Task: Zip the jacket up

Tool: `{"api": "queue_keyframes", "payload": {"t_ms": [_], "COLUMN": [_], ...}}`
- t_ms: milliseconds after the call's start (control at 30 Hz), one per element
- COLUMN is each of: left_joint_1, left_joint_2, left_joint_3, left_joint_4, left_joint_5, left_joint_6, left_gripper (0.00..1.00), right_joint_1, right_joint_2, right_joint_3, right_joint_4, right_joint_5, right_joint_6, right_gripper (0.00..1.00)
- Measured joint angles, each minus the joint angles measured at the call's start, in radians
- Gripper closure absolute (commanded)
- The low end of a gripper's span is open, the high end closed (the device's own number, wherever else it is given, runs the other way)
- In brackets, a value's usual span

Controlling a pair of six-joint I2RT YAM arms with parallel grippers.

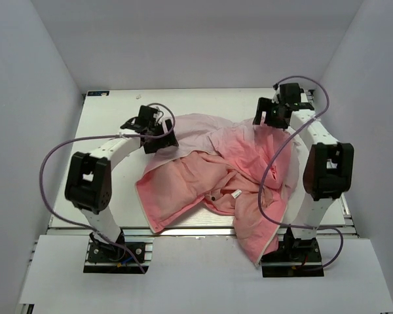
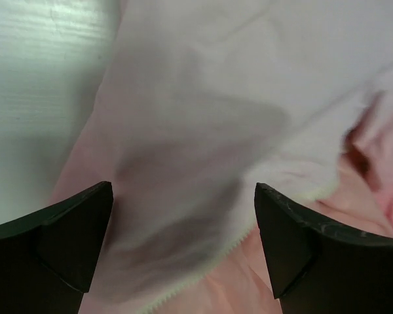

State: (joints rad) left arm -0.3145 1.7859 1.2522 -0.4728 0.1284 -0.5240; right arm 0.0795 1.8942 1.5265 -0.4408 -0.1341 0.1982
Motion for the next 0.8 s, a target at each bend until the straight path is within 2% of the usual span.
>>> {"api": "queue_keyframes", "payload": {"t_ms": [67,133,233,300,367,467,600,633,700,733,800], "left_joint_1": [0.000,0.000,0.000,-0.001,-0.004,-0.014,-0.029,-0.031,-0.035,-0.037,-0.040], "left_joint_2": [-0.075,-0.185,-0.344,-0.425,-0.473,-0.503,-0.530,-0.533,-0.530,-0.525,-0.506], "left_joint_3": [-0.013,-0.036,-0.087,-0.142,-0.197,-0.280,-0.399,-0.422,-0.454,-0.464,-0.469], "left_joint_4": [0.000,0.011,0.030,0.040,0.037,0.023,0.040,0.040,0.046,0.048,0.057], "left_joint_5": [-0.009,-0.011,-0.003,0.011,0.022,0.049,0.097,0.107,0.127,0.134,0.145], "left_joint_6": [0.000,-0.006,-0.020,-0.028,-0.034,-0.040,-0.043,-0.043,-0.043,-0.042,-0.041], "left_gripper": [0.02,0.02,0.02,0.02,0.02,0.02,0.02,0.02,0.02,0.02,0.02], "right_joint_1": [0.024,0.076,0.217,0.317,0.367,0.386,0.398,0.401,0.405,0.406,0.406], "right_joint_2": [-0.090,-0.255,-0.552,-0.677,-0.728,-0.707,-0.690,-0.694,-0.697,-0.694,-0.671], "right_joint_3": [-0.024,-0.101,-0.227,-0.284,-0.306,-0.336,-0.460,-0.490,-0.533,-0.545,-0.544], "right_joint_4": [-0.008,-0.003,-0.007,-0.043,-0.143,-0.327,-0.505,-0.526,-0.537,-0.533,-0.517], "right_joint_5": [0.049,0.119,0.226,0.291,0.372,0.496,0.541,0.542,0.538,0.534,0.533], "right_joint_6": [-0.029,-0.058,-0.074,-0.048,0.001,0.124,0.249,0.267,0.269,0.266,0.270], "right_gripper": [0.11,0.11,0.11,0.11,0.11,0.11,0.12,0.31,0.95,1.00,1.00]}}
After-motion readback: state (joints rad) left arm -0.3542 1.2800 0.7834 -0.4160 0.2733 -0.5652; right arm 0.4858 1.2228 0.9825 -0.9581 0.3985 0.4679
